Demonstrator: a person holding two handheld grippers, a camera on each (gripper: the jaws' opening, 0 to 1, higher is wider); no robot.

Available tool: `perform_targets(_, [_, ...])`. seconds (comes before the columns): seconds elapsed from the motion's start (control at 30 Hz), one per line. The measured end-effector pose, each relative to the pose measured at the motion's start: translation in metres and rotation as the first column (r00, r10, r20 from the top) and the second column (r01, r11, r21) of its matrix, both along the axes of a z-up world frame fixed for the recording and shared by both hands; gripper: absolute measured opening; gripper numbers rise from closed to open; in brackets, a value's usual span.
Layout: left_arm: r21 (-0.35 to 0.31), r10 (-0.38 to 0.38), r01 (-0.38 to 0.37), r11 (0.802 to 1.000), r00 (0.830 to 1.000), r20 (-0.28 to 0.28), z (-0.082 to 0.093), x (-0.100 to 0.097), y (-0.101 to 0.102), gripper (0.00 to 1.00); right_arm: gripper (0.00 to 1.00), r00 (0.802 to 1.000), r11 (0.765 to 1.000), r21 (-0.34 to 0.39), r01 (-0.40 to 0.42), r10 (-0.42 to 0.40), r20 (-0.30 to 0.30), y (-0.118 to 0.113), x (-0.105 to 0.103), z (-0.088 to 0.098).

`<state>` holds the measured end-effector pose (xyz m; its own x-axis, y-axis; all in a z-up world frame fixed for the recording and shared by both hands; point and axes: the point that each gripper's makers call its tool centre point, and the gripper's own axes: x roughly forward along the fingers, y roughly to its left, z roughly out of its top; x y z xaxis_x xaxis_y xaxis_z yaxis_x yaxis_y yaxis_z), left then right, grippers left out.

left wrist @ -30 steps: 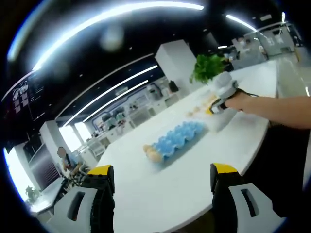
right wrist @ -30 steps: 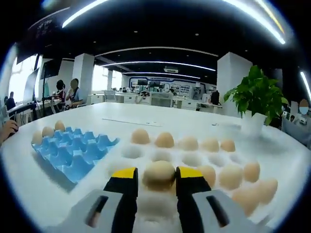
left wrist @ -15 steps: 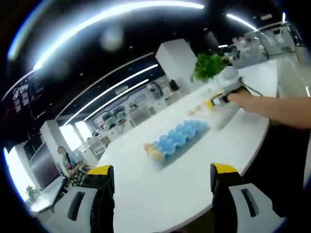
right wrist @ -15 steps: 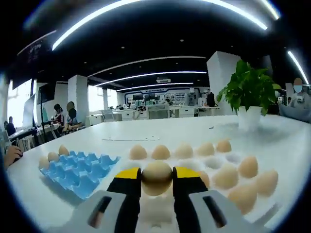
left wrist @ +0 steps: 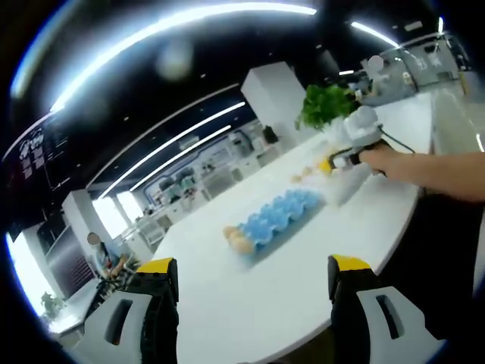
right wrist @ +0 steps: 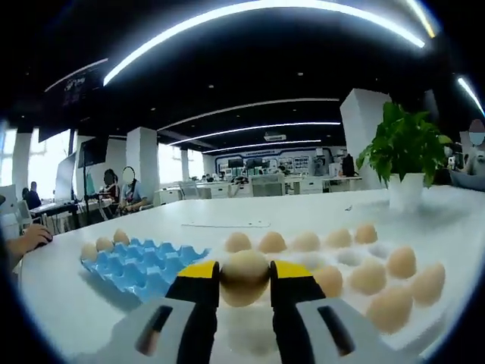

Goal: Pick up the eggs on the table and place them into the egg tray on the table

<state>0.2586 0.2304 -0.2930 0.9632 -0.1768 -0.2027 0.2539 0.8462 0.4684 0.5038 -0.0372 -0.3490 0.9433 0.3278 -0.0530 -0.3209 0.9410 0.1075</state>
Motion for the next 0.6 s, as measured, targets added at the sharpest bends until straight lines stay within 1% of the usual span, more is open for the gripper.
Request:
perform_targets(0.07, [0.004,-0.001,0.001,1.000,1.000,-0.006,-0.002,0.001,-0.001,0.83,0.30,1.000,0.999,0.031,-0.008,0.008,0.002,0.001,0.001,-0.005])
perform_targets(0.13, [0.005,-0.001,0.001,1.000,1.000,-0.006,-0.001,0.001,-0.001,0.83,0.31,0.999,0.999,0.034,-0.026,0.025,0.033,0.003,0.002,-0.006])
perform_targets(0.17, [0.005,-0.001,0.001,1.000,1.000,-0.003,0.000,0.000,-0.001,0.83,0.31,0.999,1.000,-0.007,-0.022,0.023,0.032,0.005,0.000,-0.006])
perform_targets(0.2, [0.005,-0.001,0.001,1.000,1.000,-0.002,0.000,0.000,-0.001,0.83,0.31,0.999,1.000,-0.011,-0.023,0.023,0.035,0.007,0.002,-0.007])
perform_targets(0.33, [0.004,0.003,-0.003,1.000,1.000,-0.001,0.000,0.000,0.000,0.83,0.31,0.999,1.000,-0.007,-0.022,0.022,0.042,0.008,-0.002,-0.006])
perform_targets(0.47, [0.006,0.003,-0.003,1.000,1.000,-0.005,-0.001,0.000,0.000,0.83,0.31,0.998,0.999,-0.024,-0.021,0.022,0.064,0.009,-0.006,-0.005])
perform_targets(0.6, [0.004,0.001,-0.001,1.000,1.000,-0.002,0.000,-0.001,0.000,0.83,0.30,0.997,1.000,-0.014,-0.027,0.028,0.073,0.010,-0.013,-0.002])
